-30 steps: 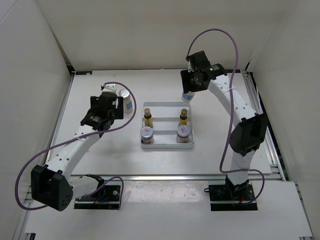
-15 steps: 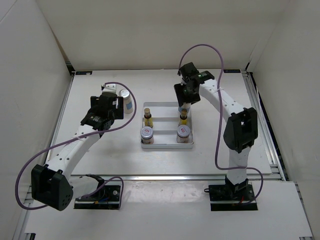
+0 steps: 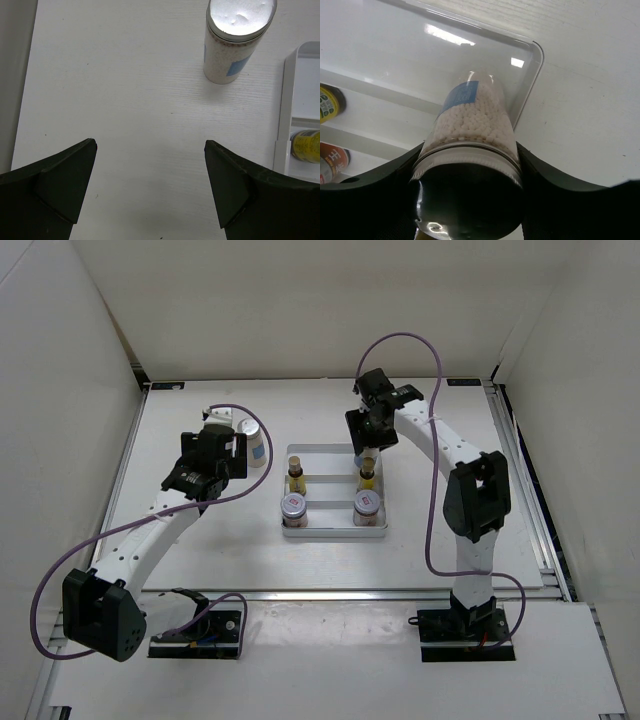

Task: Organize the condiment bottles

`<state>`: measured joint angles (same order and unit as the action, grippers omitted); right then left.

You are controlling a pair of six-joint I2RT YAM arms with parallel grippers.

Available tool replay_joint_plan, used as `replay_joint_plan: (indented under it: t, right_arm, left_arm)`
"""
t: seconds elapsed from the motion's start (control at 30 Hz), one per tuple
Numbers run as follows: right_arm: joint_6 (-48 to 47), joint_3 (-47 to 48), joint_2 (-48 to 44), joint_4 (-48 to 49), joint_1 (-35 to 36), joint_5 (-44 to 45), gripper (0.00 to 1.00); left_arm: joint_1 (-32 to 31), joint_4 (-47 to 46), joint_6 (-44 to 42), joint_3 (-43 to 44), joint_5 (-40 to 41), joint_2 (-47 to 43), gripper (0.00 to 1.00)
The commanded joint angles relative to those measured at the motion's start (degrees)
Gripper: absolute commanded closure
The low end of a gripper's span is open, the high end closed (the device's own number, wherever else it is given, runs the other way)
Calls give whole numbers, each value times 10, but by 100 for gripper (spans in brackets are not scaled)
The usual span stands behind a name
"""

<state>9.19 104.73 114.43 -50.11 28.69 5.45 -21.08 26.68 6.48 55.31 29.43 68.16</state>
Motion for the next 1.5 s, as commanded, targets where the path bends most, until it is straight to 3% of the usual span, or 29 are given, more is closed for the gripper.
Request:
replay_joint_plan:
  t: [0.0,0.07,0.2,0.3,0.5,0.7,0.87,1.0,1.13,1.47]
  right_arm:
    - [10,37,6,6,1,7,33]
    - [10,51,20,-5,1,13,31]
    - [5,64,21,-19,1,43,7]
    - [5,92,8,-27,1,62,0]
    - [5,128,-121,-32,1,76,0]
    - [5,15,-265,-8,-4,40,0]
    - [5,-104,-352,4,-9,21,0]
    - [11,-187,-380,9,-9,21,0]
    - [17,-211,-397,14,-9,-3,0]
    - [12,-229,-421,14,-9,-21,0]
  left_arm:
    - [3,-9,6,20,12,-4,0]
    - [3,-9,6,20,12,-4,0]
    - [3,-9,6,20,12,-4,0]
    - [3,-9,6,20,12,1,0]
    - [3,-9,6,20,12,1,0]
    - [20,-9,18,31,-107,7,0]
    - [42,0,43,110,-195,42,0]
    - [42,-12,33,186,-189,100,0]
    - [42,-6,13,252,-201,181,0]
    - [81,0,26,295,-212,305,0]
